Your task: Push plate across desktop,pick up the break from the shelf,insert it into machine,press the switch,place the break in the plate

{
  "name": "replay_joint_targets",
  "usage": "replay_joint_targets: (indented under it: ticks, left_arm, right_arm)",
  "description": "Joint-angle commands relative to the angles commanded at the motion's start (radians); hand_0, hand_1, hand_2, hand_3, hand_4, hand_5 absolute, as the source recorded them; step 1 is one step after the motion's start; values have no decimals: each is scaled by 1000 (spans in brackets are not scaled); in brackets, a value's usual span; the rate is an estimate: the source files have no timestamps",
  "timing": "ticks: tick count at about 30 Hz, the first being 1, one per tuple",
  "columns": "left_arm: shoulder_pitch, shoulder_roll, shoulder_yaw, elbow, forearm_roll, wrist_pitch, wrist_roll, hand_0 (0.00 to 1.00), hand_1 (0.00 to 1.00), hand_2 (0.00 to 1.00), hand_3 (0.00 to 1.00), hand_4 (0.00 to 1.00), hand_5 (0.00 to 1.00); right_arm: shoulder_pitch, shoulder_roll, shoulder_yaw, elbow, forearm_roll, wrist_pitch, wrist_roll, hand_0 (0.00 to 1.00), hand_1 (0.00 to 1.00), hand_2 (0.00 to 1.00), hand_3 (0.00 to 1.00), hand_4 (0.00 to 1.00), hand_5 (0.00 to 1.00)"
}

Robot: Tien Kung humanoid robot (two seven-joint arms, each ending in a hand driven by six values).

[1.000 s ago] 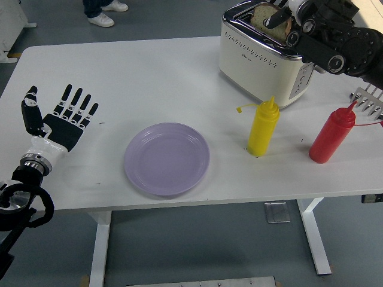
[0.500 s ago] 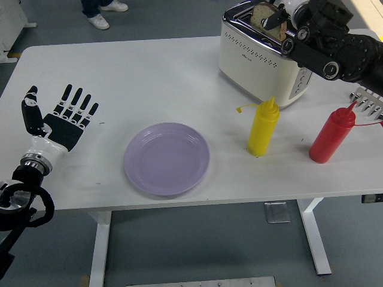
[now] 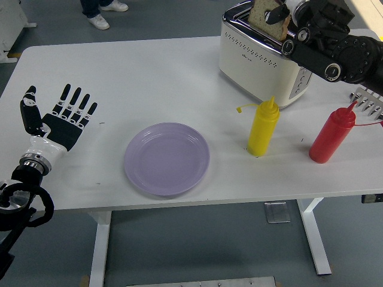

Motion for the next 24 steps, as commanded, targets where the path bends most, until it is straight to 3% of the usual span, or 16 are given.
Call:
replay_joint_targets:
  ticks: [15,24]
  left_arm:
    - [5,-1,-5,0,1,-1,3,833,789,773,752,766,998]
    - [11,-3,-14,-1,-4,-3,6,833,789,773,753,766,998]
  right_arm:
    - [17,-78,178,102,-170,38,-10,320,407,336,497,146,2]
    - [-4,-143,327,221,-299,83,-4,320,406,336,497,138,2]
